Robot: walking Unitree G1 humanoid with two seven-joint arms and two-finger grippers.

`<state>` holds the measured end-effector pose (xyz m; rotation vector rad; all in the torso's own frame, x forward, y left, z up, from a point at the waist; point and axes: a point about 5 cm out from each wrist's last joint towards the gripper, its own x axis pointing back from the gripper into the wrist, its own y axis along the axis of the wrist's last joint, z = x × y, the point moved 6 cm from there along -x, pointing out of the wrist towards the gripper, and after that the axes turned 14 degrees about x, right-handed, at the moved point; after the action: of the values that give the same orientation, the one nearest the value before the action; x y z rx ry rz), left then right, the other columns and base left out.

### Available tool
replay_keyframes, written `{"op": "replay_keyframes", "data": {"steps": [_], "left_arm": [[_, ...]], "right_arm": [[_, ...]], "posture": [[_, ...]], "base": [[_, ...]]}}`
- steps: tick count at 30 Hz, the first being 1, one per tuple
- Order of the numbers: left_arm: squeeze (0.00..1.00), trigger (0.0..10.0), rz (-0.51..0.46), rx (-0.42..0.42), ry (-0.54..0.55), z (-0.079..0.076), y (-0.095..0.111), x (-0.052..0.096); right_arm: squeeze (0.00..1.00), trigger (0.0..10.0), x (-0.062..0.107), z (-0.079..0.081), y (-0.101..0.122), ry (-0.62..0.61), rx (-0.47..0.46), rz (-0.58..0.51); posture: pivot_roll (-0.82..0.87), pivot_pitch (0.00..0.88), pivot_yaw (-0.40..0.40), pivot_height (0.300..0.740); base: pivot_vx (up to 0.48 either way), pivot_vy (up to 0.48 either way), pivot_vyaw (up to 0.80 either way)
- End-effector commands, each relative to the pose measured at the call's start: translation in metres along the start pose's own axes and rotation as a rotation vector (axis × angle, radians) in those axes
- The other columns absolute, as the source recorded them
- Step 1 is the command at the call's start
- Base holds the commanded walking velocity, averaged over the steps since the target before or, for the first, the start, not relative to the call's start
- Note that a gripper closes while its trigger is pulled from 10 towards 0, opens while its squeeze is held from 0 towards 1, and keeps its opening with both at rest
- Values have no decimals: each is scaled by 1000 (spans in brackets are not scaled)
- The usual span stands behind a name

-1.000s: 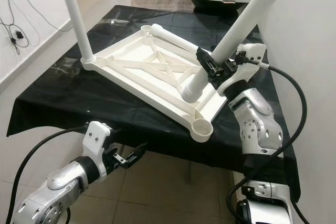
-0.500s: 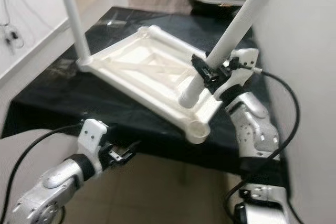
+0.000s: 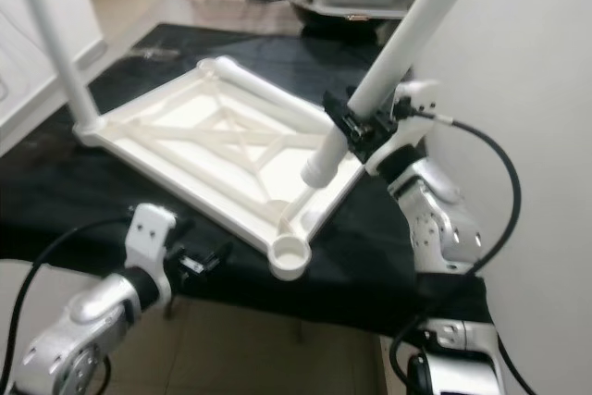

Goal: Building children table

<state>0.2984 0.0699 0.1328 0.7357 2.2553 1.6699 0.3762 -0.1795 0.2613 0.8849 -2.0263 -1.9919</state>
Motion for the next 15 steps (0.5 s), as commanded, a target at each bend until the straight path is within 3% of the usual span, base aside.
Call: {"op": "replay_keyframes", "data": {"steps": [1,4,9,10,12,15], "left_arm": [[0,10000,7,-5,24,7,-2,4],[0,10000,18,29,-35,-5,-4,5],[0,10000,24,44,-60,-9,-5,7],[0,10000,59,87,-138,-24,-10,12],[0,10000,59,87,-138,-24,-10,12],[0,10000,97,124,-211,-38,-16,19]], "right_arm": [[0,10000,-5,15,11,73,-8,-42],[0,10000,13,39,1,278,-64,10],[0,10000,19,45,-4,329,-71,36],[0,10000,24,55,-14,420,-86,67],[0,10000,24,55,-14,420,-86,67],[0,10000,24,58,-20,453,-100,82]], "posture": [[187,62,-45,740],[186,68,-45,740],[186,72,-43,740],[189,86,-41,740],[189,86,-41,740],[195,85,-43,740]], "base": [[0,0,0],[0,0,0],[0,0,0],[0,0,0],[0,0,0],[0,0,0]]}}
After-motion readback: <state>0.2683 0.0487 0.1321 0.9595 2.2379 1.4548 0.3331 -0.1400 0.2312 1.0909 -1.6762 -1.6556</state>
